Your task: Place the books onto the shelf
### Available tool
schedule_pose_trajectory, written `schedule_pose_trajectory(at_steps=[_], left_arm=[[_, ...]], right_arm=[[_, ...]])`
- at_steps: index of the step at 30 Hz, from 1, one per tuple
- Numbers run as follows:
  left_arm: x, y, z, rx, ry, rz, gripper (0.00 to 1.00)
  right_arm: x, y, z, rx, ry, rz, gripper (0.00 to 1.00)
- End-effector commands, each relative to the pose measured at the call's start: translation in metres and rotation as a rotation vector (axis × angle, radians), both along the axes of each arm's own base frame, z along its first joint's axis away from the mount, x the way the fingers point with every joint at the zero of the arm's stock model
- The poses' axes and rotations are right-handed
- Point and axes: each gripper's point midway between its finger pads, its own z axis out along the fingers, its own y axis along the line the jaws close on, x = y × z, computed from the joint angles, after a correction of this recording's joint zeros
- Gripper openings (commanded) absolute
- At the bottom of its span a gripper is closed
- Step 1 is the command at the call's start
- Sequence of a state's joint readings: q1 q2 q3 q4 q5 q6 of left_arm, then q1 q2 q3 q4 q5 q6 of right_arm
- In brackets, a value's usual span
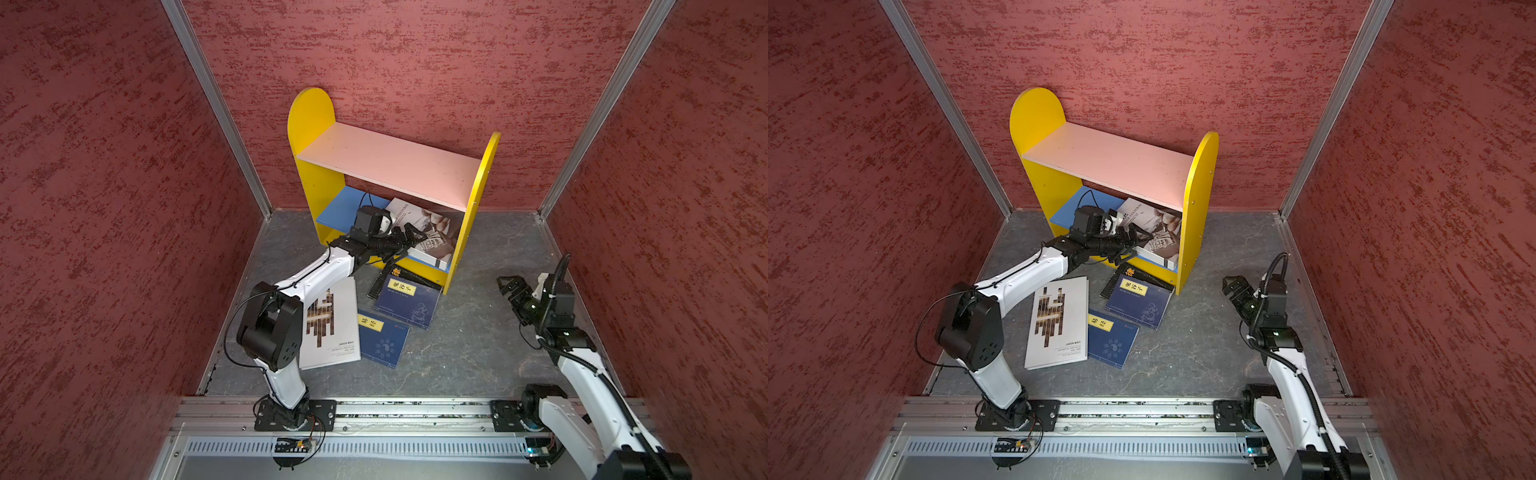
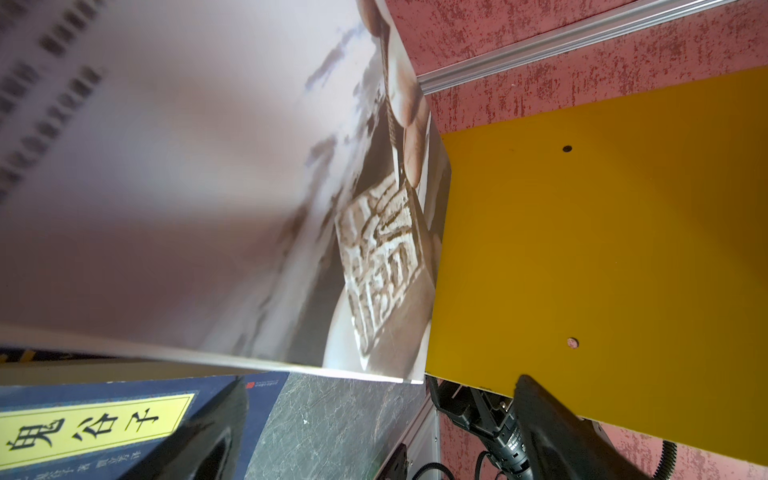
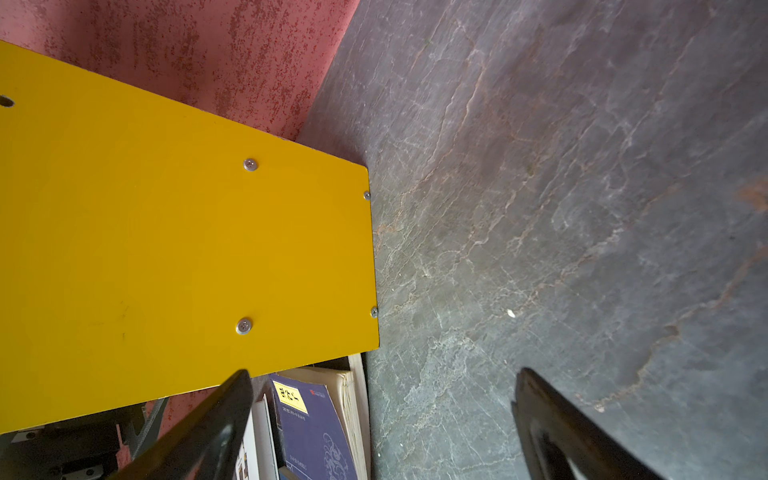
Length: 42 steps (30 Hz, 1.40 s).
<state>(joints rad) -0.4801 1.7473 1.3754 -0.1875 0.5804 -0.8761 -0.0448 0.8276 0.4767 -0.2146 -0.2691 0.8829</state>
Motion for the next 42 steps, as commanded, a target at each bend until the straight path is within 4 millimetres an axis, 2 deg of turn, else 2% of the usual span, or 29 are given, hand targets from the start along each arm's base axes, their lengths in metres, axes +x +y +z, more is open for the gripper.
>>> schedule_pose_trajectory(at_steps=[1, 8, 14, 22, 26, 30, 36, 42], left_arm=[[-0.006, -0.013, 0.005, -0.02, 0.003, -0.046, 0.99], [-0.009, -0.037, 0.004, -0.05, 0.018, -0.094, 0.99], [-0.01, -0.049, 0.007, -0.067, 0.017, -0.118, 0.99], [-0.013, -0.048, 0.011, -0.072, 0.019, -0.122, 0.99], [-0.019, -0.035, 0.019, -0.042, 0.005, -0.117, 0.99], [-0.013, -0.005, 0.032, -0.016, -0.029, -0.069, 0.99], [0.014, 0.053, 0.048, 0.002, -0.091, 0.031, 0.99], [0.049, 0.095, 0.049, 0.069, -0.229, 0.039, 0.99]], right_arm=[[0.0, -0.001, -0.003, 0.004, 0.002, -0.013, 0.99], [-0.004, -0.002, -0.005, 0.001, 0.008, -0.019, 0.99], [-0.008, -0.003, -0.008, -0.001, 0.016, -0.023, 0.99], [-0.009, -0.003, -0.01, 0.002, 0.02, -0.026, 0.99], [-0.01, -0.003, -0.012, 0.004, 0.02, -0.027, 0.99], [-0.01, -0.003, -0.014, 0.015, 0.017, -0.034, 0.99], [-0.007, -0.004, -0.012, 0.028, 0.004, -0.051, 0.99], [-0.005, -0.007, -0.007, 0.034, -0.008, -0.074, 0.99]])
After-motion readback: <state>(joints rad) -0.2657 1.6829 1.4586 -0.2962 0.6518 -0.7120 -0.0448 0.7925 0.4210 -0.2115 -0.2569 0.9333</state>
